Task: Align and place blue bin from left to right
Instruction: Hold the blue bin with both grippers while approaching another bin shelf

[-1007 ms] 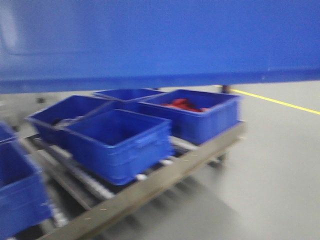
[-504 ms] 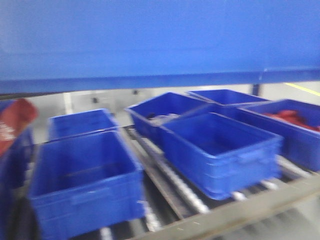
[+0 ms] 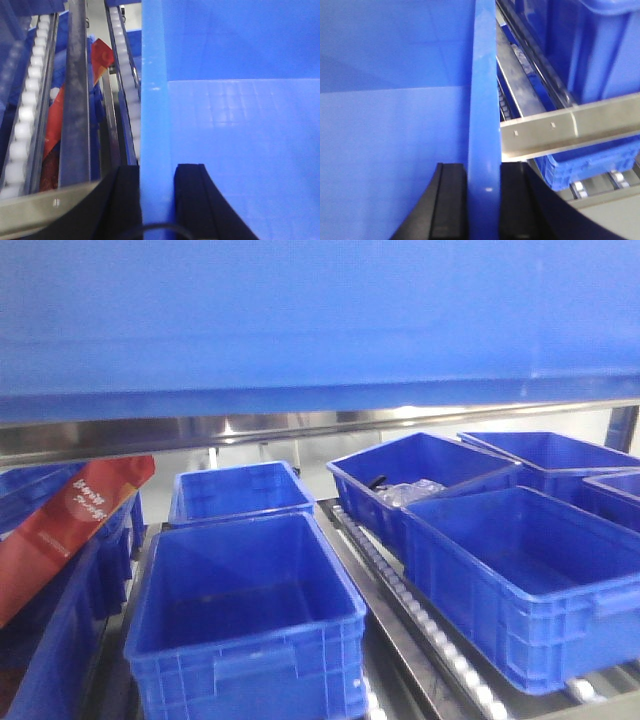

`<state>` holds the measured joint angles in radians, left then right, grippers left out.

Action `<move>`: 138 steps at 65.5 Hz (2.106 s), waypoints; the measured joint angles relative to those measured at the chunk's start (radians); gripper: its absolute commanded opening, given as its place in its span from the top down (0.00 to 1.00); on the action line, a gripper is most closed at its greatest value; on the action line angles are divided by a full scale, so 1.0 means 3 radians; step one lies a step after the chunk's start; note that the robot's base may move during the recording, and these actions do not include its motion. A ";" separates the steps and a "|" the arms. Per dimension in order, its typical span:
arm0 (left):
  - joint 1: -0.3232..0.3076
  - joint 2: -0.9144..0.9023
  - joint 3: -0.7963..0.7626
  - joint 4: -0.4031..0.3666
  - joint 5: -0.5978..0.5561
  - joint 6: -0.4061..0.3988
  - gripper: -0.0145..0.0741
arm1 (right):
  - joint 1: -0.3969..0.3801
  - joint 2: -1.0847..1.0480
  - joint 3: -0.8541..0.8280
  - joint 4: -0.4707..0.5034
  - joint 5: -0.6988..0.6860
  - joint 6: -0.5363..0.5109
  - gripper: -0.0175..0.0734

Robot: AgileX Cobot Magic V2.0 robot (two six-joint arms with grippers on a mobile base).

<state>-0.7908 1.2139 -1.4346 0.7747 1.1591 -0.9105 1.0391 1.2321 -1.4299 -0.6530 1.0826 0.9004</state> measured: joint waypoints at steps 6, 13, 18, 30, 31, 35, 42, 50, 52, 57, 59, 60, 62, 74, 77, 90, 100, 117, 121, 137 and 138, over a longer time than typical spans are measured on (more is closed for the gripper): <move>0.0000 0.0000 0.0000 0.0000 0.0000 0.0000 0.96 | 0.0000 0.0000 0.0000 0.0000 0.0000 0.0000 0.89; 0.0000 0.0000 0.0000 0.0000 0.0000 0.0000 0.96 | 0.0000 0.0000 0.0000 0.0000 0.0000 0.0000 0.89; 0.0000 0.0000 0.0000 0.0000 0.0000 0.0000 0.96 | 0.0000 0.0000 0.0000 0.0000 0.0000 0.0000 0.89; 0.0000 0.0000 0.0000 0.0000 -0.0006 0.0000 0.96 | 0.0000 0.0000 0.0000 0.0000 0.0000 0.0000 0.89; 0.0000 0.0000 0.0000 0.0000 -0.0006 0.0000 0.96 | 0.0000 0.0000 0.0000 0.0000 0.0000 0.0000 0.89; 0.0000 0.0000 0.0000 0.0000 -0.0006 0.0000 0.96 | 0.0000 0.0000 0.0000 0.0000 0.0000 0.0000 0.89; 0.0000 0.0000 0.0000 0.0000 -0.0006 0.0000 0.96 | 0.0000 0.0000 0.0000 0.0000 0.0000 0.0000 0.89; 0.0000 0.0000 0.0000 0.0000 -0.0006 0.0000 0.96 | 0.0000 0.0000 0.0000 0.0000 0.0000 0.0000 0.89; 0.0000 0.0000 0.0000 0.0000 -0.0006 0.0000 0.96 | 0.0000 0.0000 0.0000 0.0000 0.0000 0.0000 0.89; 0.0000 0.0000 0.0000 0.0000 -0.0006 0.0000 0.96 | 0.0000 0.0000 0.0000 0.0000 0.0000 0.0000 0.89; 0.0000 0.0000 0.0000 0.0000 -0.0006 0.0000 0.96 | 0.0000 0.0000 0.0000 0.0000 0.0000 0.0000 0.89; 0.0000 0.0000 0.0000 0.0000 -0.0006 0.0000 0.96 | 0.0000 0.0000 0.0000 0.0000 0.0000 0.0000 0.89; 0.0000 0.0000 0.0000 0.0000 -0.0006 0.0000 0.96 | 0.0000 0.0000 0.0000 0.0000 0.0000 0.0000 0.89; 0.0000 0.0000 0.0000 0.0000 -0.0006 0.0000 0.96 | 0.0000 0.0000 0.0000 0.0000 0.0000 0.0000 0.89; 0.0000 0.0000 0.0000 0.0000 -0.0006 0.0000 0.96 | 0.0000 0.0000 0.0000 0.0000 0.0000 0.0000 0.89; 0.0000 0.0000 0.0000 0.0000 -0.0006 0.0000 0.96 | 0.0000 0.0000 0.0000 0.0000 0.0000 0.0000 0.89; 0.0000 0.0000 0.0000 0.0000 -0.0006 0.0000 0.96 | 0.0000 0.0000 0.0000 0.0000 0.0000 0.0000 0.89; 0.0000 0.0000 0.0000 0.0000 -0.0006 0.0000 0.96 | 0.0000 0.0000 0.0000 0.0000 0.0000 0.0000 0.89; 0.0000 0.0000 0.0000 0.0000 -0.0006 0.0000 0.96 | 0.0000 0.0000 0.0000 0.0000 0.0000 0.0000 0.89; 0.0000 0.0000 0.0000 0.0000 -0.0006 0.0000 0.96 | 0.0000 0.0000 0.0000 0.0000 0.0000 0.0000 0.89; 0.0000 0.0000 0.0000 0.0000 -0.0006 0.0000 0.96 | 0.0000 0.0000 0.0000 0.0000 0.0000 0.0000 0.89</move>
<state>-0.7908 1.2139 -1.4346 0.7747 1.1573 -0.9105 1.0391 1.2321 -1.4299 -0.6530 1.0826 0.9004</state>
